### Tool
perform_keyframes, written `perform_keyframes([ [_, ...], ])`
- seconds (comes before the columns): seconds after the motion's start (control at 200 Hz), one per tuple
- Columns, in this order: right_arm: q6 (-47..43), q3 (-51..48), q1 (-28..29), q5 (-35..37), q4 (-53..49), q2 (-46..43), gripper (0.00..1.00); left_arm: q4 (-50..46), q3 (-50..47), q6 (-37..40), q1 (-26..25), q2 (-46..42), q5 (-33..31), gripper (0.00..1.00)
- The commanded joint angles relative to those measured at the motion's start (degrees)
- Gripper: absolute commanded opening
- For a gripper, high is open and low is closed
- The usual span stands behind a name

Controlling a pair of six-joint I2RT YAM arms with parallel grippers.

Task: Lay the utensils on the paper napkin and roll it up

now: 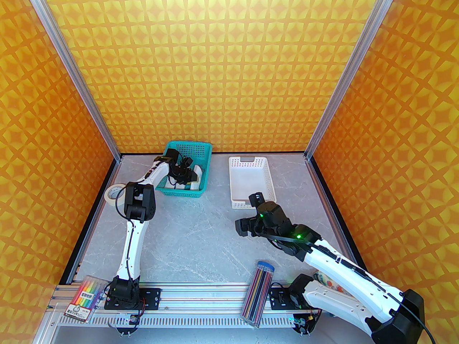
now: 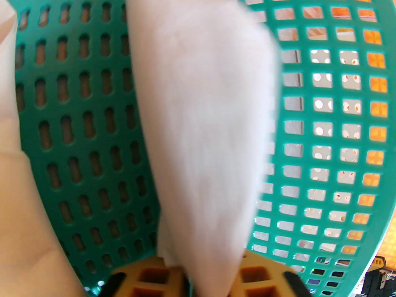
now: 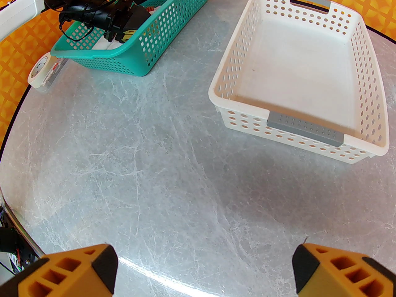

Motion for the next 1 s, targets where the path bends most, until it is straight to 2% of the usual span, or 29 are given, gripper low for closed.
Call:
perform_keyframes([
  [0.0, -0.3, 0.9, -0.3, 1.5, 0.4, 0.5, 0.99, -1.8, 1.3, 0.5, -0.2, 1.0, 1.1, 0.32],
  [0.31, -0.2, 1.4, -0.3, 1.5, 0.4, 0.7, 0.99, -1.6, 1.0, 1.5, -0.1, -1.0, 1.1, 0.43],
  [0.99, 0.2, 1.3, -0.3, 1.3, 0.2, 0.4, 0.99, -3.9, 1.4, 2.5, 0.5, -4.7, 0.0, 0.51],
])
